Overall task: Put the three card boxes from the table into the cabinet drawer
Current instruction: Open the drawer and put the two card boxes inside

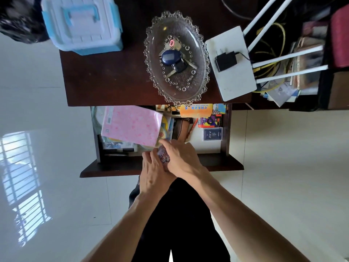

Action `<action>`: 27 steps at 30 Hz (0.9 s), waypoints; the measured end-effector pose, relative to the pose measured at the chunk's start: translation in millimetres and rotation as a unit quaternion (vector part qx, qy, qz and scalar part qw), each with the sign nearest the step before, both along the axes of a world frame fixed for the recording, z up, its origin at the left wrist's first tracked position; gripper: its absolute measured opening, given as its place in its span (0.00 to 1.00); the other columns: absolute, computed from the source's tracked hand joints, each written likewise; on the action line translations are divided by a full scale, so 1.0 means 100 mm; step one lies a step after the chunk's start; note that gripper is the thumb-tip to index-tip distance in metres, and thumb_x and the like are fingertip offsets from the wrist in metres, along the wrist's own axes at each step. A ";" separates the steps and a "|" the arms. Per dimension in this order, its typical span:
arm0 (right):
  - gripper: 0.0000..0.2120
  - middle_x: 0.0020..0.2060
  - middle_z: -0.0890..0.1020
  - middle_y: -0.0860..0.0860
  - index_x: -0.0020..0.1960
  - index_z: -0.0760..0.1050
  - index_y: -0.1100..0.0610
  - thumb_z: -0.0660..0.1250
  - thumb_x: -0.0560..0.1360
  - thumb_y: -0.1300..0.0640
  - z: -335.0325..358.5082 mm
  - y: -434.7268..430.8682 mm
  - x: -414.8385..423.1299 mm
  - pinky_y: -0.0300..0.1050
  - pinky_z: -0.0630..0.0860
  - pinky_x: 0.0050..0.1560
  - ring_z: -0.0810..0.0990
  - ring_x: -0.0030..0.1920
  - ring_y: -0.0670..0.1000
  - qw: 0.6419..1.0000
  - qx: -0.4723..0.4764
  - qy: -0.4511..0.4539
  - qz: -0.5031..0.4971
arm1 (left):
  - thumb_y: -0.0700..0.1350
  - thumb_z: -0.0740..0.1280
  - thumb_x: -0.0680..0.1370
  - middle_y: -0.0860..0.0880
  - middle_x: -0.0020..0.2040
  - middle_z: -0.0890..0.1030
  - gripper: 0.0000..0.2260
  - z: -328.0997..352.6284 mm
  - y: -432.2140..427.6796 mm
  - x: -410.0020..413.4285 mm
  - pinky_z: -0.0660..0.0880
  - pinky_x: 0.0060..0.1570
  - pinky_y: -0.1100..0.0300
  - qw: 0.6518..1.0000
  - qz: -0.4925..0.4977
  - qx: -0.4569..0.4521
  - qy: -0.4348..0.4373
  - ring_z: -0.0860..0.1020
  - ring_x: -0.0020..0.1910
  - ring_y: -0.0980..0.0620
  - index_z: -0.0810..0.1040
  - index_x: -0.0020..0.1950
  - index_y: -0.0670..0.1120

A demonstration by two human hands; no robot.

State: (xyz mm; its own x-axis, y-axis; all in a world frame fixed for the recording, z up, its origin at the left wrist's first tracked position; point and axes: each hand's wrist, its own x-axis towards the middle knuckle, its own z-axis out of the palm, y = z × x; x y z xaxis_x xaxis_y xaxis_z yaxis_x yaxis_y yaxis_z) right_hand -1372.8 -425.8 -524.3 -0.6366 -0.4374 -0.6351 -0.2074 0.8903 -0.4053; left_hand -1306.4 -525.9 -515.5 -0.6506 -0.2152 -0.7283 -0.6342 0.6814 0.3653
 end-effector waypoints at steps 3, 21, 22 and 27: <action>0.36 0.59 0.80 0.54 0.75 0.64 0.50 0.72 0.70 0.59 -0.04 0.04 0.01 0.53 0.76 0.53 0.79 0.58 0.59 1.000 -0.003 -0.005 0.015 | 0.55 0.75 0.64 0.44 0.60 0.70 0.41 -0.04 0.00 0.01 0.74 0.58 0.53 1.000 -0.016 -0.008 0.025 0.71 0.59 0.44 0.62 0.70 0.44; 0.15 0.61 0.73 0.57 0.64 0.73 0.54 0.62 0.79 0.64 -0.79 1.03 0.00 0.51 0.78 0.42 0.77 0.52 0.57 0.983 0.114 -0.017 0.145 | 0.67 0.61 0.74 0.61 0.67 0.75 0.19 -0.66 -0.71 0.44 0.54 0.64 0.59 0.989 -0.130 0.021 -0.070 0.70 0.69 0.57 0.76 0.63 0.64; 0.15 0.63 0.72 0.58 0.65 0.73 0.53 0.62 0.80 0.63 -0.82 1.03 0.01 0.53 0.79 0.45 0.76 0.54 0.59 0.982 0.115 -0.023 0.149 | 0.68 0.60 0.74 0.61 0.67 0.75 0.20 -0.70 -0.70 0.46 0.53 0.63 0.59 0.989 -0.131 0.017 -0.069 0.69 0.69 0.57 0.75 0.63 0.65; 0.12 0.67 0.69 0.57 0.64 0.74 0.57 0.61 0.83 0.59 -0.93 1.05 0.01 0.56 0.80 0.57 0.74 0.62 0.59 0.972 0.150 -0.043 0.178 | 0.71 0.55 0.72 0.64 0.63 0.76 0.21 -0.81 -0.65 0.45 0.52 0.58 0.58 0.990 -0.122 0.002 -0.070 0.69 0.67 0.58 0.74 0.60 0.67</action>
State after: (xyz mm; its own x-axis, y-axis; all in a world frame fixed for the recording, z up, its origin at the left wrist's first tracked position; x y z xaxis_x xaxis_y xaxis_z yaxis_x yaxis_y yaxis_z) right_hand -1372.1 -320.3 -617.6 -0.4182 -0.4074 -0.8119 -0.4998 0.8495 -0.1688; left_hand -1261.6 -590.7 -596.4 -0.5756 -0.0617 -0.8154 -0.4961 0.8190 0.2883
